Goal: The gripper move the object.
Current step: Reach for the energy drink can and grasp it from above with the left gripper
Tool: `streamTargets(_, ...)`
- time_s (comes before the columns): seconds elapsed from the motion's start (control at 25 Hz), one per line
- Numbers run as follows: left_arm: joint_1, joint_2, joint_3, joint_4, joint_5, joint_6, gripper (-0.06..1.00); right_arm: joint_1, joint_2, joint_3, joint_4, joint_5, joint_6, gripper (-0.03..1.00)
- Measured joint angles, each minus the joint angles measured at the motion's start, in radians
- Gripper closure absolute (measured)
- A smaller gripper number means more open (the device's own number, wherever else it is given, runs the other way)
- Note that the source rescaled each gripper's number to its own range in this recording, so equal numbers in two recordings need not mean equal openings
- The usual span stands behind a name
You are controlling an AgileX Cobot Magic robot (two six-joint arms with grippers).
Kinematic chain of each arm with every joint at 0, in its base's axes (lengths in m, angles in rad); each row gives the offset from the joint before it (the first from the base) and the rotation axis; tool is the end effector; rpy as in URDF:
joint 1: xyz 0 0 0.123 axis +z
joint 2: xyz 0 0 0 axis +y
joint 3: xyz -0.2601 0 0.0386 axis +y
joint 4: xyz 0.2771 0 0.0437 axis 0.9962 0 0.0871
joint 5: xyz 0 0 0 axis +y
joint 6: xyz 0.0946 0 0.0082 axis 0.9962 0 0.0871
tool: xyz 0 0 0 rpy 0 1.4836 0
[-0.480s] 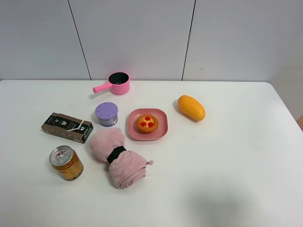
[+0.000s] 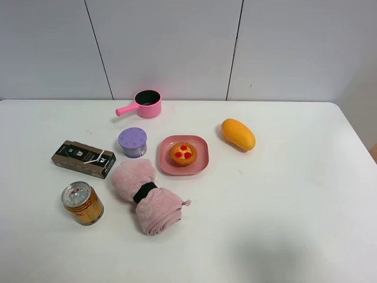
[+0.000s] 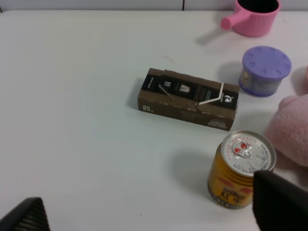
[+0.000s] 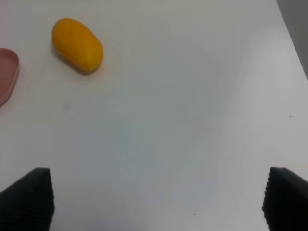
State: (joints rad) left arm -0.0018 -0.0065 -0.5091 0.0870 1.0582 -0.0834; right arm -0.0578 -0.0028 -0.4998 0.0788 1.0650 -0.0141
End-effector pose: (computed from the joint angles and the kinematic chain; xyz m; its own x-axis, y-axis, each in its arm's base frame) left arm 0.0443 0.0071 0.2930 -0.4353 -0.0397 -0.8994 -0.0840 0.9965 -0.0034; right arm 0.0461 0.0039 0.2894 -0.4555 0.0505 -0.8888 0.0075 0.9986 0.0529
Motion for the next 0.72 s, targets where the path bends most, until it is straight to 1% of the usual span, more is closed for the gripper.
streamTargets(0.24,0.0,0.0,0.0,0.001,0.0,0.0,0.39,0.0,0.0,0.0,0.0,0.0,0.0,-0.03)
streamTargets(0.36,0.0,0.0,0.0,0.02,0.0,0.0,0.39,0.0,0.0,0.0,0.0,0.0,0.0,-0.03)
streamTargets(0.72,0.0,0.002,0.0,0.017,-0.001,0.0,0.39,0.0,0.0,0.0,0.0,0.0,0.0,-0.03)
